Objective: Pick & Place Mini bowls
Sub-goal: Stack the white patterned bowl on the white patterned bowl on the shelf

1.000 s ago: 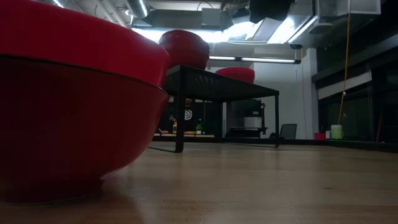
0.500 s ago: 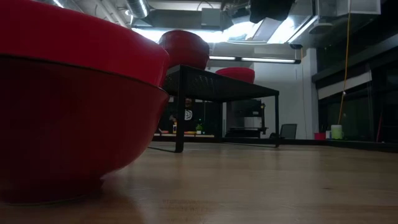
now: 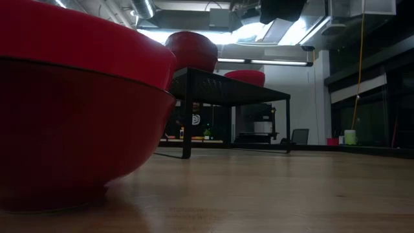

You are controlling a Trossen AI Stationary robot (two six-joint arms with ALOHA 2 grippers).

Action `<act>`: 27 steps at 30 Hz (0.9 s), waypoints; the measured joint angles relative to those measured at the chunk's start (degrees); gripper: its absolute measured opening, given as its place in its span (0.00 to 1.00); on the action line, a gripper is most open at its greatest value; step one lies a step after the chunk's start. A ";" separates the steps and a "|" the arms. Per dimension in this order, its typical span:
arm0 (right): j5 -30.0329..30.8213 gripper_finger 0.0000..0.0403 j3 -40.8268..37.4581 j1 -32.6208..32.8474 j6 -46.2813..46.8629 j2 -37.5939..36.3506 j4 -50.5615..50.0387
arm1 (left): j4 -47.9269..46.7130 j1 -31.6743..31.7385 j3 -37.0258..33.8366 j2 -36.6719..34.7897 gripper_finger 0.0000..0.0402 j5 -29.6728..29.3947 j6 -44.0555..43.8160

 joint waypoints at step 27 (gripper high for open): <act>0.00 0.28 0.00 0.02 -0.48 0.00 -0.02 | -0.69 5.74 -0.09 -14.73 0.02 4.23 -4.62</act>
